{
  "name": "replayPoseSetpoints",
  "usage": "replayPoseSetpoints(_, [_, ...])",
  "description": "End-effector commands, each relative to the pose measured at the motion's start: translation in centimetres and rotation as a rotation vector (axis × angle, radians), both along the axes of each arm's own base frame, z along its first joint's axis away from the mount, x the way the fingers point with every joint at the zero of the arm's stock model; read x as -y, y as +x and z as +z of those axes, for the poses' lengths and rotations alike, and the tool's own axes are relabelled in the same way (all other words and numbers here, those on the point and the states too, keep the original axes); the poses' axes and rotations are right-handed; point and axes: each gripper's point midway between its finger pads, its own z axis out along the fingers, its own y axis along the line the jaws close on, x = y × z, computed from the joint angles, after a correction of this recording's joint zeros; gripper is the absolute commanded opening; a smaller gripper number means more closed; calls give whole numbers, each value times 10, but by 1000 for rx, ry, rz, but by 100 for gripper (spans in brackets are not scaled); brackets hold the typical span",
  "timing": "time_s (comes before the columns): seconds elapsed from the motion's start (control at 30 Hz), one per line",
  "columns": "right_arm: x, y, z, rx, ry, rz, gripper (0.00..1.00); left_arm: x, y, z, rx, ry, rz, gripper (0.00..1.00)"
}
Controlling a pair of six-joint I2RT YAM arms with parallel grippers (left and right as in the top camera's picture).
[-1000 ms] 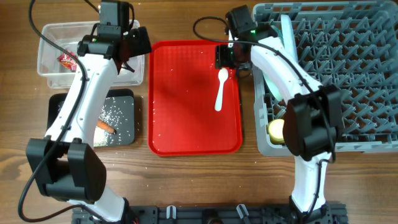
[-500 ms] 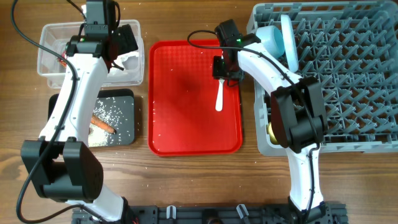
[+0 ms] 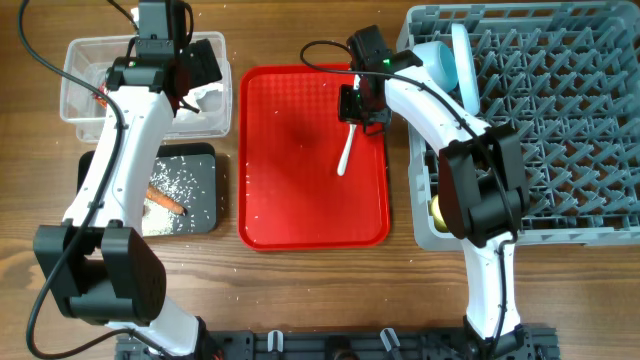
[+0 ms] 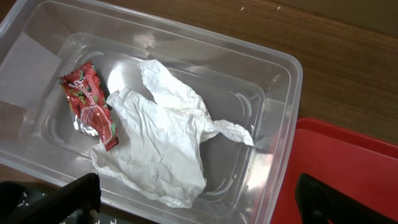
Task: Sort waste into correct bins and load items into the dishwasher rack
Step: 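Carry the white spoon to the rack and lay it in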
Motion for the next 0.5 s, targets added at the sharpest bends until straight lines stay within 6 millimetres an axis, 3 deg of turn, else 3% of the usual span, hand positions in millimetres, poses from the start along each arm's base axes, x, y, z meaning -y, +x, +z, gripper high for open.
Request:
replayPoseSetpoints(0.0, [16, -11, 5, -32, -59, 46, 4, -4, 0, 8, 19, 18, 10, 100])
replayPoseSetpoints(0.03, [17, -9, 20, -9, -53, 50, 4, -4, 0, 8, 19, 18, 10, 100])
replayPoseSetpoints(0.07, [19, -6, 54, 57, -36, 66, 4, -4, 0, 8, 19, 18, 10, 100])
replayPoseSetpoints(0.13, [22, -5, 96, 143, -16, 88, 4, -4, 0, 8, 19, 18, 10, 100])
replayPoseSetpoints(0.23, [44, -20, 173, 262, 4, 89, 4, -4, 0, 8, 19, 18, 10, 100])
replayPoseSetpoints(0.27, [68, -30, 205, 315, -17, 68, 4, -4, 0, 8, 19, 18, 10, 100])
replayPoseSetpoints(0.3, [91, -37, 225, 349, -57, 49, 4, -4, 0, 8, 19, 18, 10, 100])
replayPoseSetpoints(0.33, [132, -50, 251, 407, -154, 76, 4, -4, 0, 8, 19, 18, 10, 100])
replayPoseSetpoints(0.4, [199, -65, 267, 411, -344, 22, 4, -4, 0, 8, 19, 18, 10, 100])
replayPoseSetpoints(0.47, [256, -74, 258, 342, -429, -62, 4, -4, 0, 8, 19, 18, 10, 100])
